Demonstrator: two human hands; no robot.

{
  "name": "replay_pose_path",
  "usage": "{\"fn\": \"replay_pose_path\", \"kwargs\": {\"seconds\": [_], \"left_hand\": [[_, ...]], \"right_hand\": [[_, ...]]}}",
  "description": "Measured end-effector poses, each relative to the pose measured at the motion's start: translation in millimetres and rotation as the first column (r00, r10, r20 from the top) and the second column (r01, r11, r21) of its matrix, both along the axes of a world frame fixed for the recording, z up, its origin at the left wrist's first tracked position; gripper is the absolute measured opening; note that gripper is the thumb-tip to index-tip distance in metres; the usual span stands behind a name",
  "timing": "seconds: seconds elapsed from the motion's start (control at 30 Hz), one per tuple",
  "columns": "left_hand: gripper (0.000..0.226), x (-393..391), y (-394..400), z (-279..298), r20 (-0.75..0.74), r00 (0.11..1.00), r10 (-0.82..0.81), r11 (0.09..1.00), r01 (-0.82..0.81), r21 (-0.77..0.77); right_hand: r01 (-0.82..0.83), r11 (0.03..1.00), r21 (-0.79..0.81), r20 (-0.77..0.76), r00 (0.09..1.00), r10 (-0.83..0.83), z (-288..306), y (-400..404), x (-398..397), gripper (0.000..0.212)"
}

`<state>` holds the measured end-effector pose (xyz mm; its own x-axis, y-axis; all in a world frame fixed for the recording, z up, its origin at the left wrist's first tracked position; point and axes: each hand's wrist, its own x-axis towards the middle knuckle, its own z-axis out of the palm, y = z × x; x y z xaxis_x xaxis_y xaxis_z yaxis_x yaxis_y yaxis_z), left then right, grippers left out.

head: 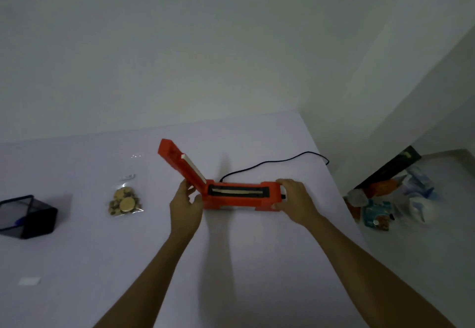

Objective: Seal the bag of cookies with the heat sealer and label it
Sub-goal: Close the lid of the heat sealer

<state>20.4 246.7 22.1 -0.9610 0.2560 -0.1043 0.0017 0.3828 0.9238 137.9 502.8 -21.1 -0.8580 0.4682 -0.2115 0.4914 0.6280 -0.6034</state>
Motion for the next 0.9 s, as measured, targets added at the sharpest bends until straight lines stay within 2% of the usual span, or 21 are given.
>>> {"fn": "replay_pose_path", "kwargs": {"seconds": [0.1, 0.23, 0.33, 0.6, 0.9], "left_hand": [[0.048, -9.6, 11.9, -0.9, -0.128, 0.99, -0.059, 0.996, 0.05, -0.069], [0.06, -17.2, 22.0, -19.3, -0.247, 0.926, -0.285, 0.917, 0.189, -0.351], [0.064, -18.4, 21.5, -33.8, -0.297, 0.894, -0.336, 0.873, 0.178, -0.453], [0.07, -31.0, 19.1, -48.2, -0.341, 0.863, -0.373, 0.851, 0.172, -0.496], [0.068, -70.6, 26.6, -51.0, -0.363, 0.876, -0.318, 0.851, 0.095, -0.517]], "right_hand": [[-0.032, 0.999, -0.02, -0.007, 0.999, 0.031, 1.7, 1.6, -28.2, 0.081], [-0.057, 0.996, -0.066, -0.04, 0.998, 0.054, -3.3, 7.8, -50.8, 0.079], [-0.07, 0.995, -0.075, -0.059, 0.996, 0.066, -7.9, 11.9, -56.6, 0.079], [-0.091, 0.992, -0.085, -0.116, 0.99, 0.081, -20.1, 19.1, -66.4, 0.074], [-0.112, 0.985, -0.128, -0.13, 0.987, 0.095, -17.5, 24.8, -119.0, 0.077]]}}
